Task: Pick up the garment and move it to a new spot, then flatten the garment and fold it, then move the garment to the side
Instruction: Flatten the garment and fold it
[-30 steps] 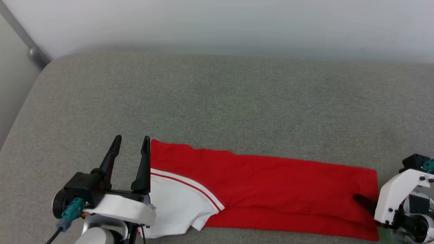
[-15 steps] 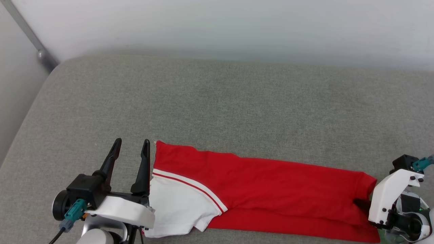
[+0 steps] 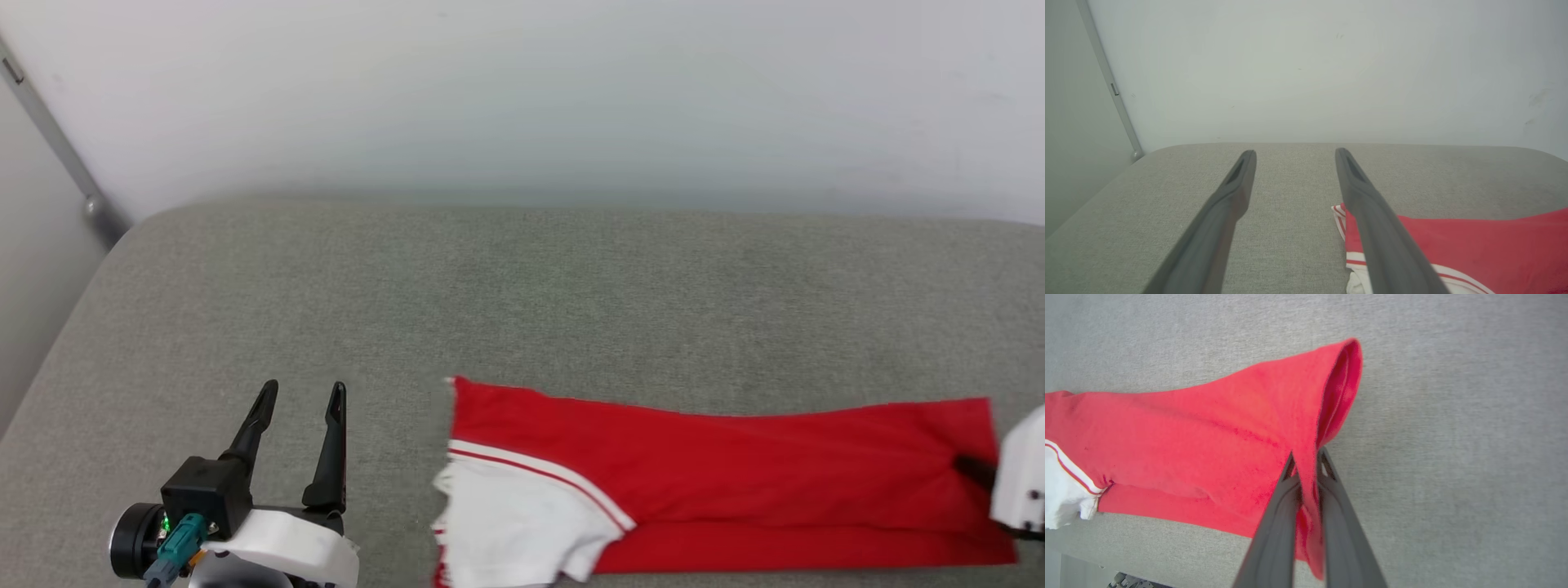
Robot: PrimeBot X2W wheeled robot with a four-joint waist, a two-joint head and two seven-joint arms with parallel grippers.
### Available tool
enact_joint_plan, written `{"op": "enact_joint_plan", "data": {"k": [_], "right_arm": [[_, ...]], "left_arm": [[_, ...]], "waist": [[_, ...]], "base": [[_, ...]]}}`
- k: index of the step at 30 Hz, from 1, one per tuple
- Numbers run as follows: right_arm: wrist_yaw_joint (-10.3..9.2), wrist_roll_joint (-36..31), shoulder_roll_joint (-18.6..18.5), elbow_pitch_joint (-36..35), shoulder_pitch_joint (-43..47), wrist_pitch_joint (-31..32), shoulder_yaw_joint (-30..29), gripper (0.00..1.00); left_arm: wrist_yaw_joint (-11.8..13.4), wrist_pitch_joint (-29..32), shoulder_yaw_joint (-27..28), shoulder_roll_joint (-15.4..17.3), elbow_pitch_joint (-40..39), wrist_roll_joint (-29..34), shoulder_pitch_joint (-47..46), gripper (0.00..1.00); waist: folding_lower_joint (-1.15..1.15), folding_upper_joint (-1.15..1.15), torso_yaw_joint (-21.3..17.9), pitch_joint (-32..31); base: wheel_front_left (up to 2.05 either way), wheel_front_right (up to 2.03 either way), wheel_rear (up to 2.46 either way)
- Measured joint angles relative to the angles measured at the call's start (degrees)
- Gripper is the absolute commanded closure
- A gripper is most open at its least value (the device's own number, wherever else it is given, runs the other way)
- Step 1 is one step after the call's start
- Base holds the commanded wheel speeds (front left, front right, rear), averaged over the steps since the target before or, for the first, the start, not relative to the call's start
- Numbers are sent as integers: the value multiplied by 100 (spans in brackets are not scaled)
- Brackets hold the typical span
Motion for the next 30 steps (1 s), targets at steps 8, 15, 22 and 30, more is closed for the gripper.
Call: {"op": "enact_joint_plan", "data": {"k": [8, 15, 22, 30], "right_arm": [[0, -332, 168, -219, -2, 586, -1512, 100], [0, 432, 1477, -268, -341, 1477, -1907, 100], [0, 2615, 1619, 564, -502, 1471, -1020, 100], [-1, 4602, 1634, 1354, -771, -4, 1521, 100]], "left_arm": [[191, 22, 12, 85, -138, 120, 62, 0], [245, 43, 9, 133, -170, 176, 51, 0], [211, 85, -85, 97, -175, 159, -40, 0], [120, 107, -194, 27, -104, 214, -329, 0]], "waist": [[0, 0, -190, -7], [0, 0, -222, 81], [0, 0, -95, 157], [0, 0, 183, 286]], "base": [[0, 0, 0], [0, 0, 0], [0, 0, 0], [0, 0, 0]]}}
